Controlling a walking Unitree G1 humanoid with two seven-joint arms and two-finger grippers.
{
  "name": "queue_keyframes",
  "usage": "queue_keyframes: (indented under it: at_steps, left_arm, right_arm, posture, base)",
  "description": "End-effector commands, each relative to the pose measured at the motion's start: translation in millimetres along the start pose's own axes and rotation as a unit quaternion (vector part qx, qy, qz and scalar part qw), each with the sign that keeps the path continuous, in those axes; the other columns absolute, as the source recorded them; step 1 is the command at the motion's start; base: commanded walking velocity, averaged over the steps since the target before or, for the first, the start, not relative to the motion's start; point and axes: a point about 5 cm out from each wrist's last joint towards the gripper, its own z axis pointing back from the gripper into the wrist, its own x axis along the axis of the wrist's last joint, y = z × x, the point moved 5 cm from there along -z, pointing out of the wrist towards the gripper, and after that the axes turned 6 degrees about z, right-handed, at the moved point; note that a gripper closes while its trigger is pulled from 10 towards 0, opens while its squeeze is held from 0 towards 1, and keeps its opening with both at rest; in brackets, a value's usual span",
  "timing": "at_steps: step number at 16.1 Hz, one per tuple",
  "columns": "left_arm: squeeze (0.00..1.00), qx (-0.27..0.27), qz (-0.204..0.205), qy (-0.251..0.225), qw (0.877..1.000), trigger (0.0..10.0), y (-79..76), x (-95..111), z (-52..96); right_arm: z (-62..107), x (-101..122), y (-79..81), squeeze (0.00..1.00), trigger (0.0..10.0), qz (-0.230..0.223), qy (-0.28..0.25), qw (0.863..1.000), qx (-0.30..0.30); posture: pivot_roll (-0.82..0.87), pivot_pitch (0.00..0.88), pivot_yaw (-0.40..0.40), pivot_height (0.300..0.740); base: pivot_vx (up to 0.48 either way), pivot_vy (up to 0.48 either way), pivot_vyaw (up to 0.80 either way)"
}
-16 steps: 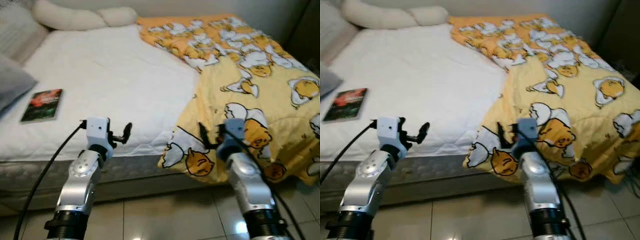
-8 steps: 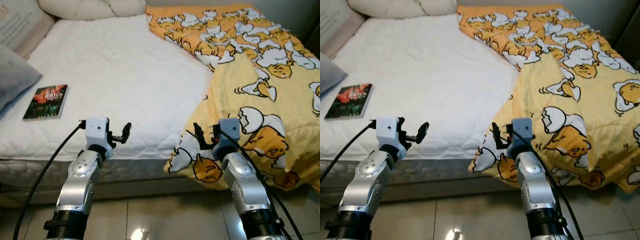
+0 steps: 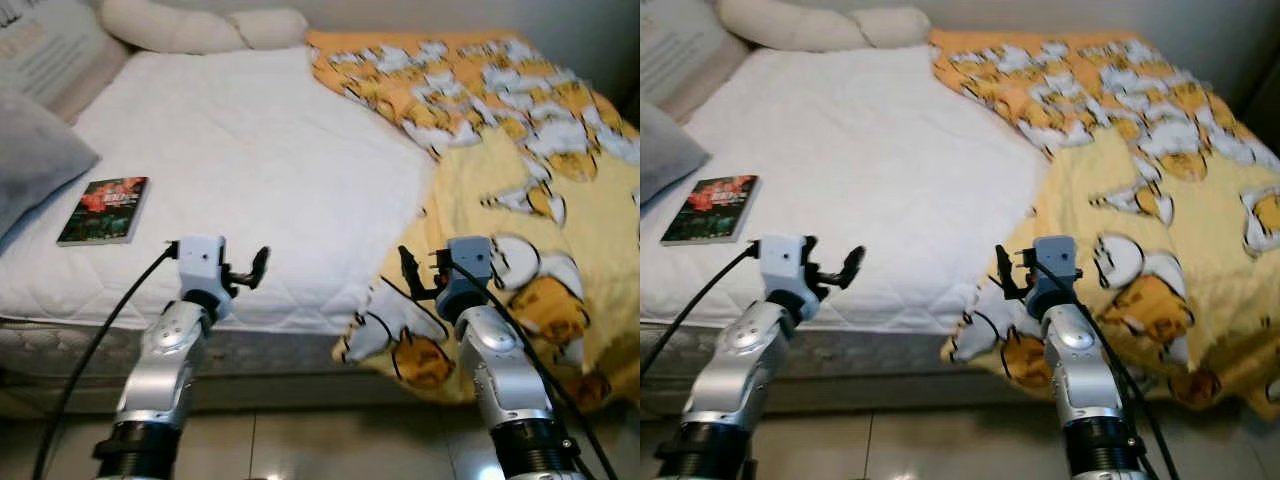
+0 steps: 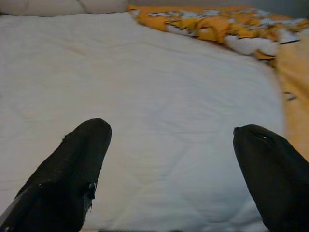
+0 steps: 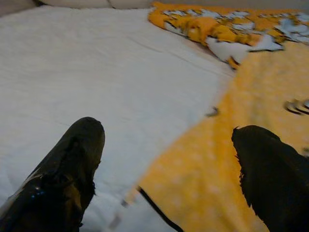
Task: Clean up the room
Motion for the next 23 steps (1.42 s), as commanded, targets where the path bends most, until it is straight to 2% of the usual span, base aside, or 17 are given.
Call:
queue_keyframes:
  at_steps: [1,13,16,20,21,22,23]
  left_arm:
    - [0.00,-0.003,0.002,0.002,1.000,10.0,-1.4,-0.2,-0.9]
    - [0.00,-0.006,0.000,0.004,1.000,10.0,-2.0,-0.4,-0.4]
    - [0.00,-0.009,-0.004,0.004,1.000,10.0,-2.0,0.2,0.3]
    - [0.00,-0.026,-0.017,0.016,0.999,10.0,-7.5,-3.6,4.9]
    - [0.00,-0.034,-0.026,0.022,0.999,10.0,-8.5,-4.8,5.6]
    - [0.00,-0.055,-0.043,0.036,0.997,10.0,-11.4,-7.9,8.0]
    - [0.00,-0.073,-0.054,0.046,0.995,10.0,-14.8,-10.3,11.4]
  right_arm:
    - [0.5,2.3,3.0,0.00,10.0,0.002,-0.006,1.000,0.005]
    - [0.9,0.8,4.5,0.00,10.0,0.006,-0.003,1.000,0.010]
    - [1.0,4.8,7.3,0.00,10.0,0.018,-0.007,0.999,0.025]
    - [2.0,7.4,8.1,0.00,10.0,0.013,-0.015,0.999,0.038]
    - [-0.9,6.7,11.8,0.12,10.0,0.010,-0.011,0.998,0.056]
    - [-9.1,1.2,19.8,1.00,10.0,0.016,0.010,0.996,0.093]
    - [-15.7,-5.1,25.5,1.00,10.0,0.035,0.031,0.992,0.117]
  posture:
    - [0.03,0.000,0.025,0.740]
    - [0.03,0.000,0.025,0.740]
    - [0.03,0.000,0.027,0.740]
    - [0.03,0.000,0.035,0.740]
    - [0.04,0.000,0.035,0.740]
    - [0.05,0.000,0.040,0.740]
    - [0.06,0.000,0.045,0.740]
  base:
    - [0.349,0.000,0.00]
    - [0.347,0.000,0.00]
    - [0.330,0.000,0.00]
    - [0.000,0.000,0.00]
    - [0.000,0.000,0.00]
    - [0.000,0.000,0.00]
    - [0.000,0.000,0.00]
